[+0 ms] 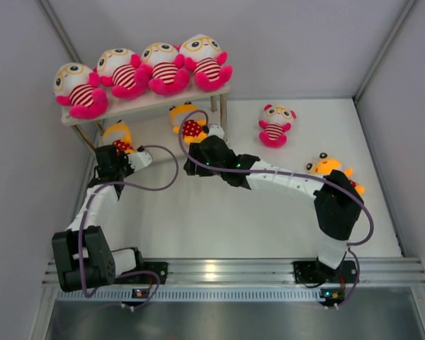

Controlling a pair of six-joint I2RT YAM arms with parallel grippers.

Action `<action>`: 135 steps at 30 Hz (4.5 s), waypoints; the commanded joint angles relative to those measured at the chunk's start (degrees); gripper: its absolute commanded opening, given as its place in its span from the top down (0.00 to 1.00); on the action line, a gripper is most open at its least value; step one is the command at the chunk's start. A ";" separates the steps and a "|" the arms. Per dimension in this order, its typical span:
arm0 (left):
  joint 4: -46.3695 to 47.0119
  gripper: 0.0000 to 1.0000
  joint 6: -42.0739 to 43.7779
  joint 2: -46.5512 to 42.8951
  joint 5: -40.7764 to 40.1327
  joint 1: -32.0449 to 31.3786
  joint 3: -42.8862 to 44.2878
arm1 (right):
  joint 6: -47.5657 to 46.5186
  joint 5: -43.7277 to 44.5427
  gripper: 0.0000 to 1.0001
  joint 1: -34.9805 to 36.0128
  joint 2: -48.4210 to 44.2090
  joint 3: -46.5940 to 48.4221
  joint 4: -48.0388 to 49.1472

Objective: Place and organize the stuffed toys onto the shelf

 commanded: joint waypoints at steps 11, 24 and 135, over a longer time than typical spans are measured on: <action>3.27 1.00 0.77 1.92 4.49 0.68 2.57 | 1.75 9.66 0.39 -20.80 -42.52 -27.90 -22.39; 3.88 0.87 1.65 4.20 1.86 0.76 4.16 | -2.47 -5.44 0.34 -78.46 -61.17 -47.68 -23.19; -39.01 0.26 -46.07 -11.27 -19.24 -2.14 12.95 | 68.81 17.31 1.00 0.61 26.27 17.34 24.81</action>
